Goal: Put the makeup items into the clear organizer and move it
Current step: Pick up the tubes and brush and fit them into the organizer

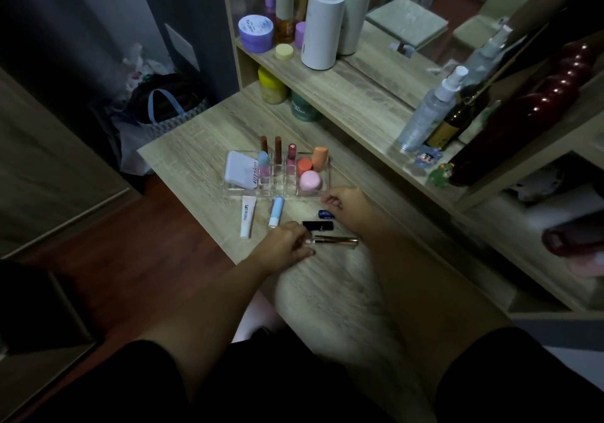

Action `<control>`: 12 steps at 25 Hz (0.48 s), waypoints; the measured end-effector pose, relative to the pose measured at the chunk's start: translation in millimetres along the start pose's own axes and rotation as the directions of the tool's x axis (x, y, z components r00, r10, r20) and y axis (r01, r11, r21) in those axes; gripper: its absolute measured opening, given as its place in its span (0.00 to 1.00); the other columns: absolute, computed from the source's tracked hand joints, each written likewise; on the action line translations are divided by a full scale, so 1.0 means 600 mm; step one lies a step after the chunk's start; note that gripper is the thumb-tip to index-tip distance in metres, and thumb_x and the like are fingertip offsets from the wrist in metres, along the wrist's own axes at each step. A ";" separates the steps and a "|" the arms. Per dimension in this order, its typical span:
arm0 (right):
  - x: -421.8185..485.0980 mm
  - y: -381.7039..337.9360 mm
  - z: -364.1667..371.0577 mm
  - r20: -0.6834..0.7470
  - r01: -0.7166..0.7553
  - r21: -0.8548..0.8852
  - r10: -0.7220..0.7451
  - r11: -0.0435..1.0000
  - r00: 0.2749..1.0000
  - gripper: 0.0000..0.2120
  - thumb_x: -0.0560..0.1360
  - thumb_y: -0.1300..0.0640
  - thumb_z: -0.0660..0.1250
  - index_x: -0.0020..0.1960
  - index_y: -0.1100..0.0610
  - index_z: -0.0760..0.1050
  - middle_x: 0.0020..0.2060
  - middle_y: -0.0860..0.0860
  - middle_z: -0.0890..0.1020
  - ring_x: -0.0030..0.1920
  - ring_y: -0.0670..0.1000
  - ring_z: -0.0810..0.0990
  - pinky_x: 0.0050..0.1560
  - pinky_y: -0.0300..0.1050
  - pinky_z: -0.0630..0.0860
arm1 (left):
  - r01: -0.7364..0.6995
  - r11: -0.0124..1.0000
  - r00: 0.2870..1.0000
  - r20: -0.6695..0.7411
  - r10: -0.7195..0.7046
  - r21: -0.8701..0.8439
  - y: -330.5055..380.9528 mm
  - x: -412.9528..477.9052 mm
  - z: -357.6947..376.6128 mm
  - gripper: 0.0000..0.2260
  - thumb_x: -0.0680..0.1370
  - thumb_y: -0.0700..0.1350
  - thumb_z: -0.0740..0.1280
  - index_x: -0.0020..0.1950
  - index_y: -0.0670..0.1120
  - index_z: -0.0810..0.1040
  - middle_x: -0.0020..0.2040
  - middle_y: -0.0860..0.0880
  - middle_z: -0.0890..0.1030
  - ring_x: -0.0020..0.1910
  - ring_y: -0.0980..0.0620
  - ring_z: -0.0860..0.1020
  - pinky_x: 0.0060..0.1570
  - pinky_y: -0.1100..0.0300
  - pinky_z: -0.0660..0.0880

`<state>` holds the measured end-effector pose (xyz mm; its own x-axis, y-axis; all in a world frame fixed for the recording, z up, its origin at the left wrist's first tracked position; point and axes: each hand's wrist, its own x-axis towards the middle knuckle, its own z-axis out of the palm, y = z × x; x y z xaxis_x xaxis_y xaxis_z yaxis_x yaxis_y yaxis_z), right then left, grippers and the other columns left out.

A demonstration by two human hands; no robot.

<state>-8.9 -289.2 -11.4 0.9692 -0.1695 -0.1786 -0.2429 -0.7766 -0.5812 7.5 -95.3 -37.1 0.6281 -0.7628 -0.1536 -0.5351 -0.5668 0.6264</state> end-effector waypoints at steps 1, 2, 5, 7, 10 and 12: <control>-0.001 0.003 0.000 0.012 0.006 0.000 -0.006 1.000 1.000 0.07 0.74 0.63 0.67 0.51 0.59 0.80 0.46 0.55 0.84 0.41 0.47 0.78 0.50 0.43 0.79 | 0.019 1.000 1.000 -0.003 -0.019 0.002 0.002 0.002 0.005 0.14 0.72 0.48 0.71 0.53 0.42 0.76 0.48 0.42 0.79 0.48 0.46 0.76 0.49 0.57 0.70; -0.001 0.004 0.001 0.023 0.002 0.003 -0.002 1.000 1.000 0.07 0.74 0.63 0.68 0.51 0.59 0.81 0.46 0.55 0.84 0.41 0.47 0.78 0.48 0.42 0.78 | 0.040 0.999 0.999 -0.007 -0.040 0.010 0.004 0.004 0.008 0.14 0.73 0.48 0.70 0.53 0.42 0.76 0.49 0.41 0.79 0.49 0.45 0.76 0.49 0.57 0.71; 0.002 -0.001 0.009 0.047 -0.030 0.026 0.029 0.999 0.998 0.07 0.74 0.63 0.68 0.51 0.60 0.81 0.46 0.56 0.84 0.41 0.47 0.77 0.46 0.37 0.73 | 0.090 0.995 0.996 -0.011 -0.089 0.053 0.006 0.010 0.010 0.11 0.74 0.45 0.68 0.52 0.40 0.75 0.52 0.40 0.79 0.52 0.43 0.76 0.51 0.54 0.71; 0.006 -0.012 0.015 0.073 -0.034 0.042 0.031 0.999 0.997 0.07 0.74 0.62 0.69 0.52 0.60 0.80 0.46 0.56 0.84 0.42 0.48 0.78 0.47 0.37 0.72 | 0.086 0.992 0.996 -0.008 -0.085 0.088 0.002 0.008 0.007 0.10 0.74 0.43 0.66 0.52 0.39 0.75 0.52 0.39 0.78 0.52 0.41 0.76 0.51 0.54 0.70; 0.012 -0.035 0.023 0.075 -0.003 0.053 -0.001 0.999 0.997 0.08 0.74 0.61 0.69 0.53 0.60 0.80 0.46 0.56 0.84 0.45 0.50 0.79 0.49 0.42 0.75 | 0.047 0.992 0.999 0.018 -0.049 0.120 -0.013 -0.008 -0.009 0.11 0.74 0.42 0.64 0.55 0.40 0.75 0.52 0.38 0.80 0.52 0.40 0.77 0.51 0.53 0.72; 0.017 -0.054 0.030 0.069 0.024 0.065 -0.028 0.998 0.997 0.09 0.74 0.61 0.69 0.53 0.60 0.80 0.47 0.58 0.84 0.47 0.53 0.81 0.53 0.47 0.78 | 0.021 0.992 0.996 0.080 -0.031 0.124 -0.027 -0.024 -0.027 0.12 0.73 0.41 0.65 0.56 0.40 0.75 0.52 0.38 0.80 0.53 0.41 0.78 0.52 0.52 0.73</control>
<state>8.2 -255.0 -8.9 0.9707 -0.1052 -0.2162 -0.2218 -0.7396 -0.6355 16.2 -70.0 -32.5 0.5970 -0.7675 -0.2338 -0.5879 -0.6167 0.5235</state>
